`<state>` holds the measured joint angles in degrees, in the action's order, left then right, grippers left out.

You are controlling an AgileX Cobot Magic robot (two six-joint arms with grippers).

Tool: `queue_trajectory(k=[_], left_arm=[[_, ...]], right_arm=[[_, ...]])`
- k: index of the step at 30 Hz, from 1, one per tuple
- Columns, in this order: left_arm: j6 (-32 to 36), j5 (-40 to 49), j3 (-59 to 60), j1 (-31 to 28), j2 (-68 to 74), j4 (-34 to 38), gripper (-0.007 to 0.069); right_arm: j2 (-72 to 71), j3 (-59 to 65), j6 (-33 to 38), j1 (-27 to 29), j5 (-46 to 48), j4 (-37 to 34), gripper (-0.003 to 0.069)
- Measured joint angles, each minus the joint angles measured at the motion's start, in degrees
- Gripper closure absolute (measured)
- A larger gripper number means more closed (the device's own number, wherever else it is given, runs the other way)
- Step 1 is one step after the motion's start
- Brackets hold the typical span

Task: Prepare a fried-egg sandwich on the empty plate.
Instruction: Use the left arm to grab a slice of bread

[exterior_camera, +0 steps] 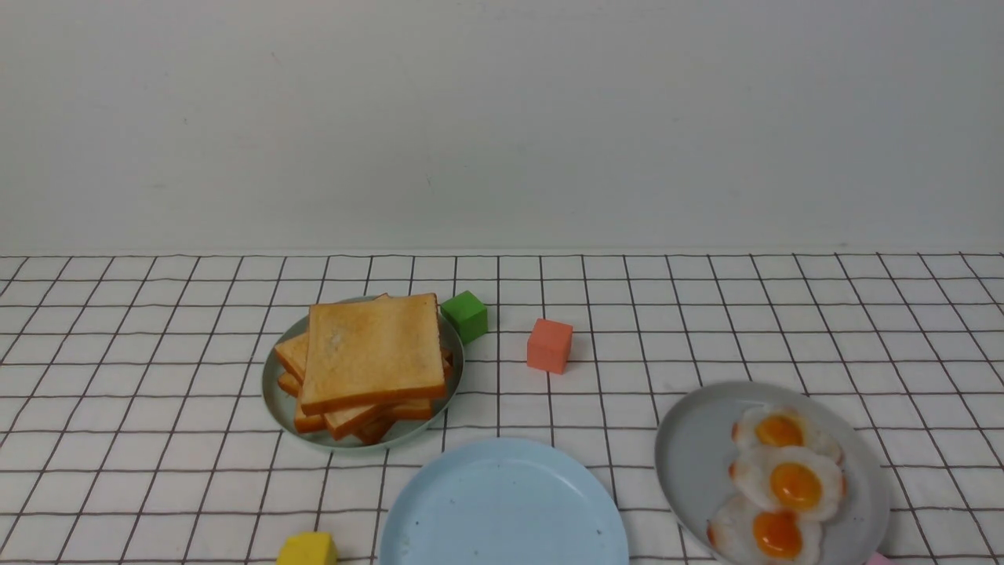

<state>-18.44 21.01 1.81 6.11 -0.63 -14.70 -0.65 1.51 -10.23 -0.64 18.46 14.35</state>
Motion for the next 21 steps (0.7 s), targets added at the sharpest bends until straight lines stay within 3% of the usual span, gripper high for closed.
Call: queue_trajectory(k=[4, 9, 16, 21], left_arm=[[0.0, -5.4, 0.0, 0.0, 0.0, -0.3, 0.0386], [0.0, -20.0, 0.0, 0.0, 0.0, -0.7, 0.0386], [0.0, -25.2, 0.0, 0.0, 0.0, -0.7, 0.0386], [-2.2, -32.2, 0.0, 0.0, 0.0, 0.6, 0.0386]], right_arm=[[0.0, 0.0, 0.0, 0.0, -6.3, 0.0, 0.0418], [0.0, 0.0, 0.0, 0.0, -17.8, 0.0, 0.0418], [0.0, 0.0, 0.0, 0.0, -20.6, 0.1, 0.0418], [0.0, 0.0, -4.6, 0.0, -27.2, 0.0, 0.0418]])
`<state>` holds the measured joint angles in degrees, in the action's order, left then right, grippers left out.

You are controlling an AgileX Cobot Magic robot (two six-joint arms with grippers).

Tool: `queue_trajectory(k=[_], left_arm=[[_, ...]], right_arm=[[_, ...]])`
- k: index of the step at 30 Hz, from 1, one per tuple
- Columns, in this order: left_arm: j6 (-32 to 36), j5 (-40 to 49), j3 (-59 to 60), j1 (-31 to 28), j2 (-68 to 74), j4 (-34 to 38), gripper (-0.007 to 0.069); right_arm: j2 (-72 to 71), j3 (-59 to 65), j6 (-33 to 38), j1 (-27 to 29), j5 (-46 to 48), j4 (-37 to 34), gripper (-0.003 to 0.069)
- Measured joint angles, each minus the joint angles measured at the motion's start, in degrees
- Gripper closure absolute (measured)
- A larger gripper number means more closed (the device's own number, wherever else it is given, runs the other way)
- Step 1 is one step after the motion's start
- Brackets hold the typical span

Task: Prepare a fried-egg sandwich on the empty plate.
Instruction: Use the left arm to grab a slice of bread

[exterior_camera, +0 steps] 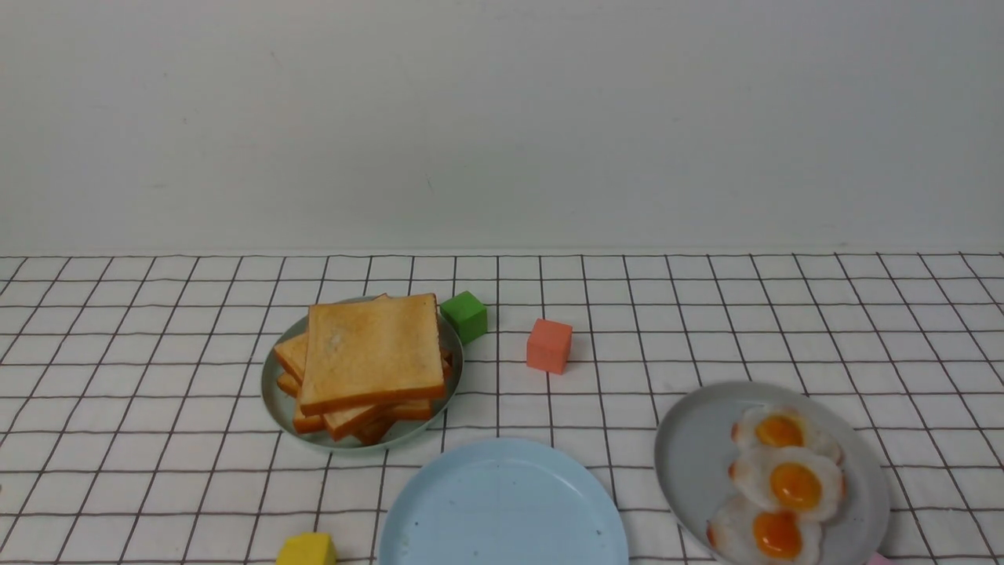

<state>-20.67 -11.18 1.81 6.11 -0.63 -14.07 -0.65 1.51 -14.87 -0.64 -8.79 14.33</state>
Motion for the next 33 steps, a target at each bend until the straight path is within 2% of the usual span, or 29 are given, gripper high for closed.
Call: queue_trajectory(k=[4, 6, 8, 9, 12, 14, 15, 16, 17, 20, 22, 26, 28, 32, 33], left_arm=[[-7.3, -7.3, -0.3, 0.0, 0.0, 5.9, 0.0386], [-14.0, -7.4, -3.6, 0.0, 0.0, 9.3, 0.0386], [-16.7, -5.9, -8.4, 0.0, 0.3, 10.0, 0.0386], [-17.0, -5.7, -9.6, 0.0, 0.6, 10.1, 0.0386], [-20.8, 0.4, -21.6, 0.0, 6.5, 10.4, 0.0386], [-22.2, 3.9, -26.3, 0.0, 9.6, 10.4, 0.0386], [-24.1, 10.2, -32.7, 0.0, 13.9, 10.4, 0.0386], [-25.2, 15.0, -36.6, 0.0, 16.8, 10.5, 0.0386], [-25.3, 16.0, -37.3, 0.0, 17.4, 10.6, 0.0386], [-27.2, 34.5, -47.0, 0.0, 28.0, 10.8, 0.0386], [-27.3, 41.6, -48.8, 0.0, 33.4, 10.1, 0.0386], [-25.3, 48.6, -49.2, 0.0, 42.7, 5.9, 0.0386], [-23.6, 51.5, -49.2, 0.0, 49.1, 4.6, 0.0386], [-20.4, 51.2, -49.3, 0.0, 57.6, 6.6, 0.0386], [-17.6, 49.9, -49.8, 0.0, 61.4, 9.5, 0.0386]], right_arm=[[0.0, -0.5, -8.5, 0.0, -10.9, -2.8, 0.0418], [0.2, -4.4, -17.4, 0.0, -12.3, -7.1, 0.0418], [1.9, -11.1, -21.9, 0.0, -7.5, -9.1, 0.0418], [2.2, -11.9, -21.9, 0.0, -7.5, -9.3, 0.0418], [9.2, -25.7, -24.3, 0.0, 6.4, -9.6, 0.0418], [12.7, -32.3, -24.4, 0.0, 11.8, -8.6, 0.0418], [18.3, -39.9, -24.5, 0.0, 20.1, -7.4, 0.0418], [20.8, -44.2, -24.5, 0.0, 23.7, -7.0, 0.0418], [22.0, -45.1, -24.5, 0.0, 25.6, -6.9, 0.0418], [32.4, -55.7, -24.6, 0.0, 38.9, -4.9, 0.0418], [36.9, -57.6, -24.7, 0.0, 43.5, -3.9, 0.0418], [43.2, -57.6, -23.3, 0.0, 47.1, -3.0, 0.0418], [47.3, -56.9, -19.5, 0.0, 49.5, -6.1, 0.0418], [50.9, -56.1, -10.8, 0.0, 53.7, -15.5, 0.0418], [52.5, -55.5, -4.7, 0.0, 55.3, -21.7, 0.0418]])
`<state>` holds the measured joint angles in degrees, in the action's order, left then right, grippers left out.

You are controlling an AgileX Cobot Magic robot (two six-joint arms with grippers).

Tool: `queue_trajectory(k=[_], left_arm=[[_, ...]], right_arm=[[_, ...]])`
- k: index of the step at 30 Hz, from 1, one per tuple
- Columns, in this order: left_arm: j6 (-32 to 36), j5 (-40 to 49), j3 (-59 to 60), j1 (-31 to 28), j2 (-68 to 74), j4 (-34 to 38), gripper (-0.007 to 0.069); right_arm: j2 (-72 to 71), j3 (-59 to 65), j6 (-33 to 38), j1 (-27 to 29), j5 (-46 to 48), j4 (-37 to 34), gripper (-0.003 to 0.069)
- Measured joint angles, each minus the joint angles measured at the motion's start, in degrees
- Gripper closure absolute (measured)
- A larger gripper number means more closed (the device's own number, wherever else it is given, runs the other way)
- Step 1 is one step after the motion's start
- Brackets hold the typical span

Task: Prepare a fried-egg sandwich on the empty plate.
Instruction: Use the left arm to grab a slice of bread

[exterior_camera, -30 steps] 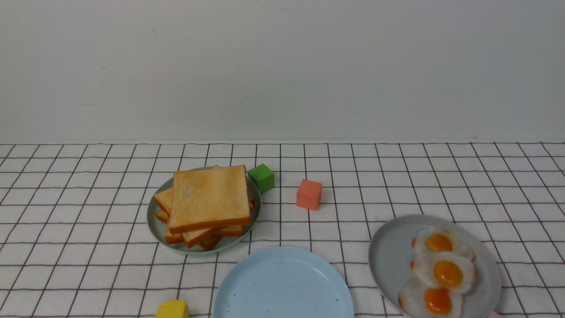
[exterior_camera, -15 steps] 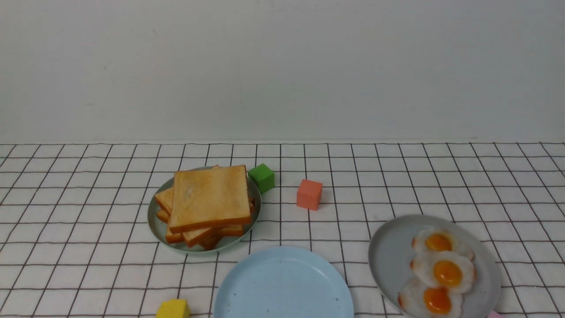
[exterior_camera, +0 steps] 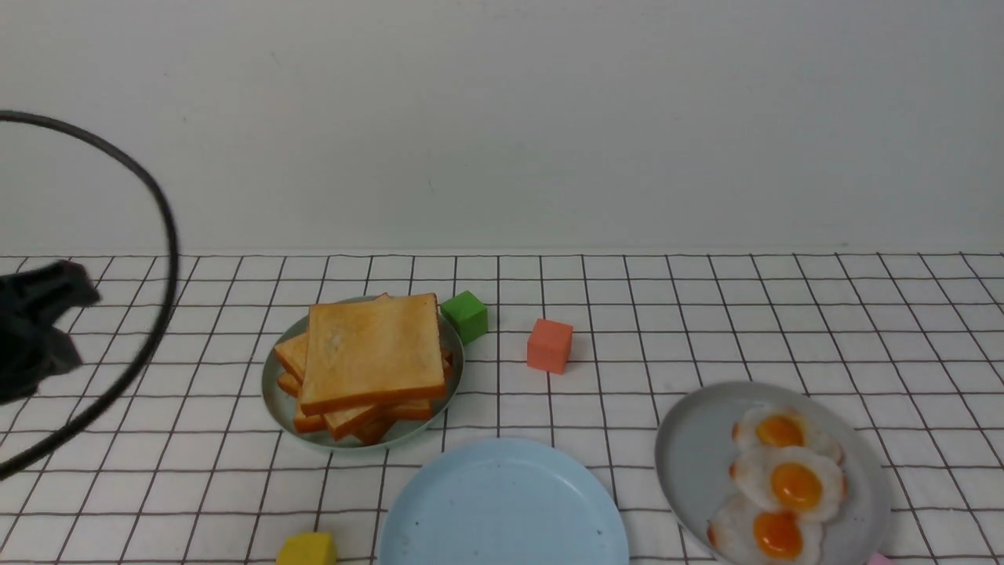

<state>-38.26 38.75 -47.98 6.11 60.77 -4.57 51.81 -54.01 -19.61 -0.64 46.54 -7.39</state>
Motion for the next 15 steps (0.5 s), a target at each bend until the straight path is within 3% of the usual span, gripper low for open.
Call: queue_trajectory(k=[1, 2, 3, 6, 12, 13, 14, 15], left_arm=[[0.4, -0.2, -0.2, 0.0, 1.1, 0.9, 0.0386], [4.8, -1.4, -1.8, 0.0, 5.7, 5.2, 0.0386], [5.4, -1.4, -2.3, 0.0, 6.8, 6.4, 0.0386], [16.3, -1.3, -9.5, -0.5, 16.8, 17.1, 0.0386], [36.4, 4.7, -21.9, -6.7, 29.7, 35.5, 0.0386], [36.4, 4.7, -22.3, -7.1, 30.2, 36.2, 0.0386], [45.9, 10.1, -27.1, -10.4, 35.4, 43.3, 0.0386], [45.9, 10.7, -27.5, -10.4, 35.9, 44.0, 0.0386]], right_arm=[[0.1, 0.1, 0.8, 0.0, 0.0, -0.8, 0.0418], [1.0, 0.9, 8.3, -0.8, 0.6, -8.3, 0.0418], [1.2, 1.2, 9.1, -1.1, 0.7, -9.1, 0.0418], [2.1, 2.8, 23.0, -4.7, 2.0, -21.9, 0.0405], [2.5, 3.0, 30.6, -7.6, 5.2, -27.1, 0.032], [2.5, 3.0, 30.8, -7.6, 5.3, -27.1, 0.0316], [2.5, 3.0, 31.8, -7.7, 6.8, -27.2, 0.0284], [2.5, 3.0, 32.0, -7.7, 6.8, -27.2, 0.0281]])
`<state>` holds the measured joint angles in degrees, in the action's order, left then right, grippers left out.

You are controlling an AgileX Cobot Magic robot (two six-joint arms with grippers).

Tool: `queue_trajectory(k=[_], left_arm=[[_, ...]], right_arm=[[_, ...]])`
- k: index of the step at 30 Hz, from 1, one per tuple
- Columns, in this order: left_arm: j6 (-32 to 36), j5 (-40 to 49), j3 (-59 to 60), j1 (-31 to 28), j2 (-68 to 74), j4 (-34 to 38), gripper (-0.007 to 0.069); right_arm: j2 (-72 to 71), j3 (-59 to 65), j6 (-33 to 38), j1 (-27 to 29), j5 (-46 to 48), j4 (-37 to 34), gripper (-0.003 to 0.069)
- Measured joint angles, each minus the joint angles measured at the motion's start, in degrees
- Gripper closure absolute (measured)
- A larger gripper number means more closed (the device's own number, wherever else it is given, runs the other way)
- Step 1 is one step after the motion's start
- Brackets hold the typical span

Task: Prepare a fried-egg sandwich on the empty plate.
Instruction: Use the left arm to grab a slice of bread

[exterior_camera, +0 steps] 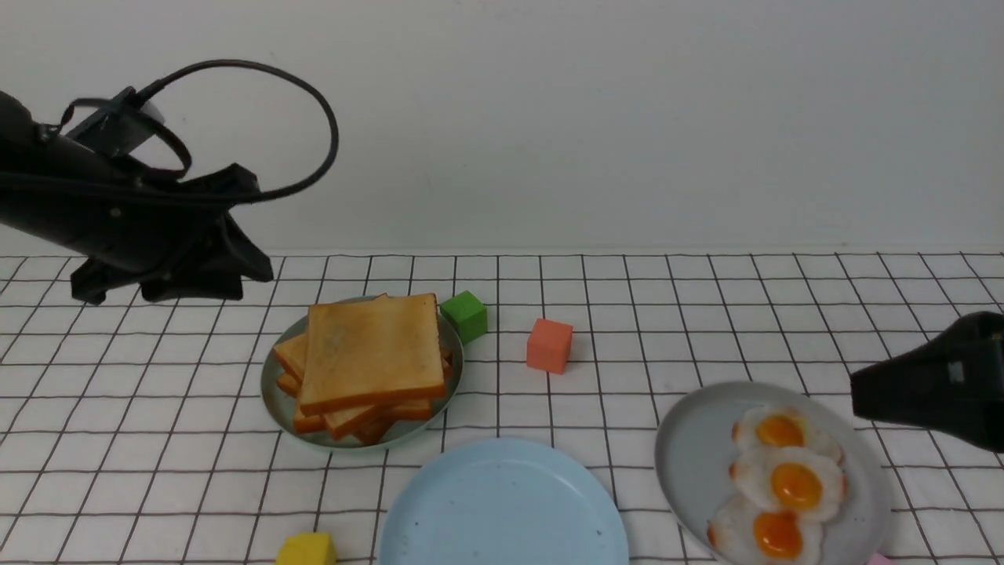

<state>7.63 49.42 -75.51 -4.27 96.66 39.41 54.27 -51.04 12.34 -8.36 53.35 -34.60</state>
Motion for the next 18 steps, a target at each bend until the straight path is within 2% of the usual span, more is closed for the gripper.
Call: queue_trajectory(k=[1, 2, 5, 9, 12, 18], left_arm=[[6.2, 4.3, -3.8, -2.3, 4.2, 4.2, 0.0386], [9.3, 6.3, -6.0, -3.3, 6.7, 6.3, 0.0386], [14.7, 8.5, -11.2, -4.6, 12.2, 7.9, 0.0382], [15.8, 8.8, -16.0, -3.8, 17.0, 5.2, 0.0349], [13.7, 9.6, -20.5, -1.8, 21.9, 0.6, 0.0267], [15.4, 11.3, -22.7, -0.8, 27.9, 1.7, 0.0207]], right_arm=[[0.0, 0.0, 1.0, 0.0, 1.1, 0.0, 0.026], [0.0, 0.0, 1.8, 0.0, 1.7, 0.0, 0.0251], [0.0, 0.0, 3.7, 0.0, 3.2, 0.0, 0.0242], [0.0, 0.0, 4.8, 0.0, 4.6, -0.2, 0.0241], [0.0, 0.0, 5.1, 0.0, 5.4, -1.7, 0.0239], [0.0, 0.0, 5.2, 0.0, 5.9, -5.6, 0.0239]])
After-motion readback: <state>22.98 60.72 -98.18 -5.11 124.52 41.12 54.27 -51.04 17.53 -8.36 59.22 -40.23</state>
